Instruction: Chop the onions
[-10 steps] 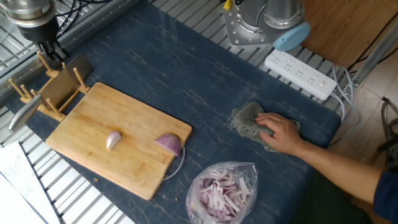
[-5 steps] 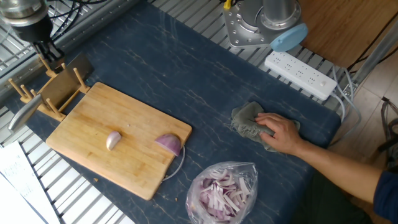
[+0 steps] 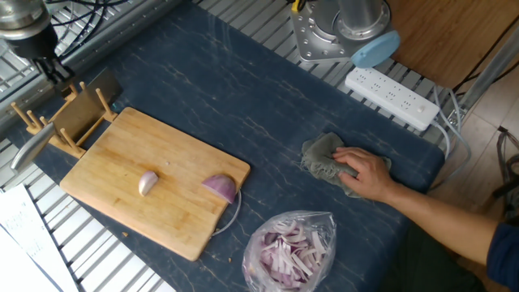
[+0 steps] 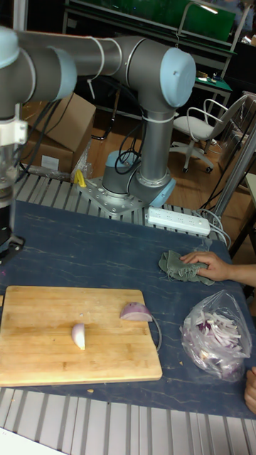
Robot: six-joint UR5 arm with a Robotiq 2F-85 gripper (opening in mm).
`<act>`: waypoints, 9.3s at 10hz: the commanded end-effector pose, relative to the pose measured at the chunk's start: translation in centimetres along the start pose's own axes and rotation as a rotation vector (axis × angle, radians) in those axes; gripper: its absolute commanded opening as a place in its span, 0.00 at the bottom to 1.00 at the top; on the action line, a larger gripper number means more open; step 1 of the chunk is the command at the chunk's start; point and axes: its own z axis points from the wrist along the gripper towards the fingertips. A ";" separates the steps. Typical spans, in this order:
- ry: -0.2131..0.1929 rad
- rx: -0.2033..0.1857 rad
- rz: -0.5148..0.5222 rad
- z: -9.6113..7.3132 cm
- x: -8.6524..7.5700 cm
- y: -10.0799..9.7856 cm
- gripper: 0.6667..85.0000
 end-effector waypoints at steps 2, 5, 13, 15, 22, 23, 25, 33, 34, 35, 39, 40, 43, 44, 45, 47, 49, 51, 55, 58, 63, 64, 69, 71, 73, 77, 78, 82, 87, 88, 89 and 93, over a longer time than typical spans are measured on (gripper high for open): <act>-0.034 -0.007 -0.043 2.4 -1.4 -2.0 0.22; -0.028 -0.044 -0.036 2.9 -1.3 -1.3 0.22; -0.046 -0.098 -0.073 4.6 -1.3 -1.2 0.23; -0.049 -0.110 -0.072 4.8 -1.1 -1.3 0.23; -0.049 -0.150 -0.048 6.0 0.3 -1.4 0.23; -0.049 -0.156 -0.048 6.1 0.6 -1.4 0.23; -0.049 -0.161 -0.043 6.5 0.8 -1.3 0.23; -0.026 -0.145 -0.078 7.2 1.5 -1.8 0.23; -0.023 -0.142 -0.079 7.2 1.5 -1.8 0.23; -0.021 -0.145 -0.078 7.2 1.5 -1.7 0.23; -0.003 -0.163 -0.069 7.0 1.5 -0.9 0.21; -0.001 -0.176 -0.072 6.9 1.6 -0.6 0.21; 0.008 -0.175 -0.085 7.2 1.8 -0.6 0.21; 0.009 -0.173 -0.084 7.2 1.7 -0.6 0.21; 0.009 -0.172 -0.085 7.3 1.7 -0.7 0.20; 0.007 -0.166 -0.087 7.4 1.6 -0.8 0.19; 0.008 -0.160 -0.087 7.5 1.6 -0.9 0.19; 0.010 -0.143 -0.065 7.7 1.5 -1.2 0.07; 0.024 -0.080 -0.041 5.8 1.5 -0.9 0.00; 0.004 0.007 -0.133 2.3 0.5 -1.4 0.00; 0.034 0.116 -0.202 -4.7 1.5 2.2 0.00; 0.049 0.114 -0.180 -5.1 2.1 3.6 0.00; 0.038 -0.056 -0.178 -3.9 2.5 11.2 0.00; 0.008 -0.045 -0.204 -2.6 0.2 10.9 0.00; -0.014 0.005 -0.176 -0.6 -3.0 7.8 0.00; 0.004 0.010 -0.105 0.8 -3.6 4.1 0.00; 0.003 -0.004 -0.094 0.8 -3.6 4.5 0.00; 0.000 -0.008 -0.087 0.8 -3.7 4.6 0.00; 0.002 -0.027 -0.114 0.7 -3.3 6.7 0.00; -0.003 -0.041 -0.119 1.0 -2.8 7.7 0.00; 0.002 -0.041 -0.102 1.1 -2.5 8.2 0.00; 0.002 0.080 -0.062 1.0 -3.4 3.1 0.00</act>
